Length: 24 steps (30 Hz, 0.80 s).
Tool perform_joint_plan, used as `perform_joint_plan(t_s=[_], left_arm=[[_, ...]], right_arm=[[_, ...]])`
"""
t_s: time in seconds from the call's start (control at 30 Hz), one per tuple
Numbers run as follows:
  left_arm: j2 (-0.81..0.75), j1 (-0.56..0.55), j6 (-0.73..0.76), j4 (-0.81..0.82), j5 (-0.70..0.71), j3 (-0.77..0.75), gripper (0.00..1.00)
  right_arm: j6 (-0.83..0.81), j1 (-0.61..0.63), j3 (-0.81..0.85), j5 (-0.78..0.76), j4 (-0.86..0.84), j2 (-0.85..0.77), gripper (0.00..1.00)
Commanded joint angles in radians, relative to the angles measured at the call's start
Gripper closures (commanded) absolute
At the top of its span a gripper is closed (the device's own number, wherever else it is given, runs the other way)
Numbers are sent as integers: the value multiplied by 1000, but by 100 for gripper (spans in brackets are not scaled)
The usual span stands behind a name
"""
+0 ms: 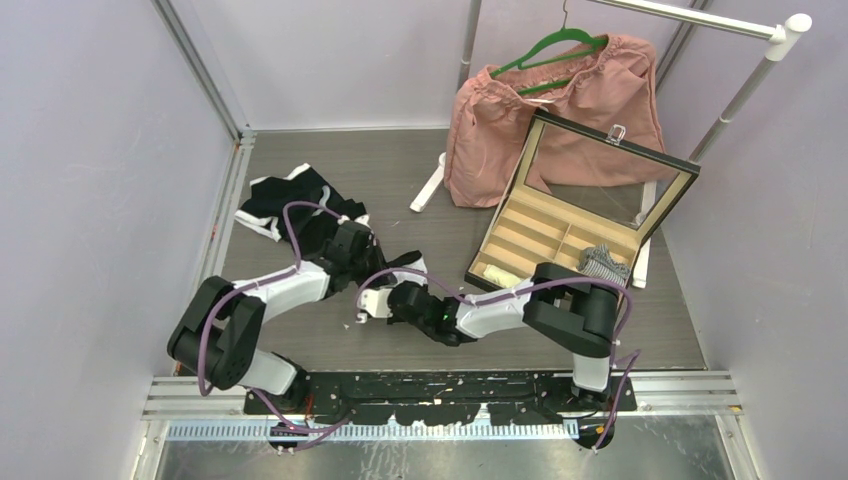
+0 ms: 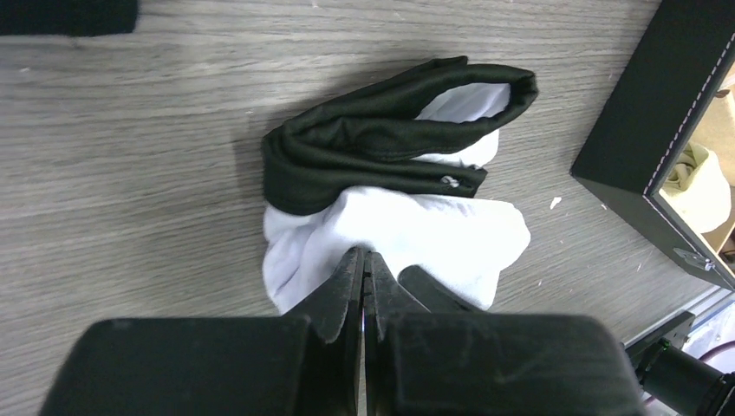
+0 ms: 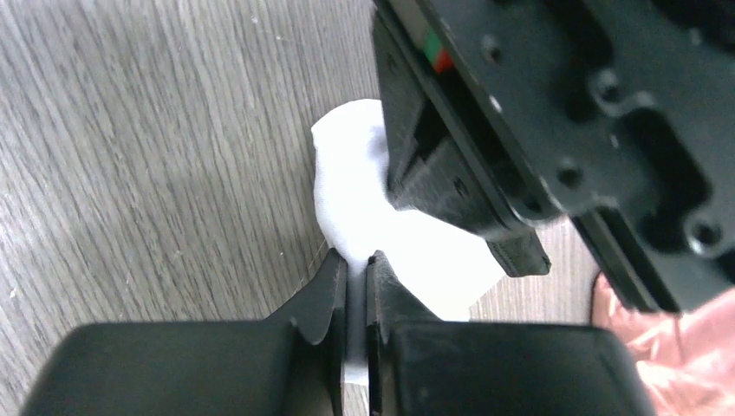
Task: Roll the underwear
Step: Pick up the underwear from the center of the board.
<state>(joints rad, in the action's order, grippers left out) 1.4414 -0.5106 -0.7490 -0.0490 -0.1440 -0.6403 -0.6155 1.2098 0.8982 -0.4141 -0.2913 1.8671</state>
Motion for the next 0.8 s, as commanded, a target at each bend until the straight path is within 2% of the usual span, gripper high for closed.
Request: perform_joint_plan(t_s=[0.0, 0.27, 0.77], left_arm=[[-73, 45, 32, -141, -2, -23, 99], [-284, 51, 37, -255, 70, -39, 99], [-463, 51, 18, -320, 101, 45, 99]], right_arm=[[146, -41, -35, 66, 32, -34, 99], [348, -84, -63, 282, 55, -124, 99], [587, -194, -97, 442, 11, -290, 99]])
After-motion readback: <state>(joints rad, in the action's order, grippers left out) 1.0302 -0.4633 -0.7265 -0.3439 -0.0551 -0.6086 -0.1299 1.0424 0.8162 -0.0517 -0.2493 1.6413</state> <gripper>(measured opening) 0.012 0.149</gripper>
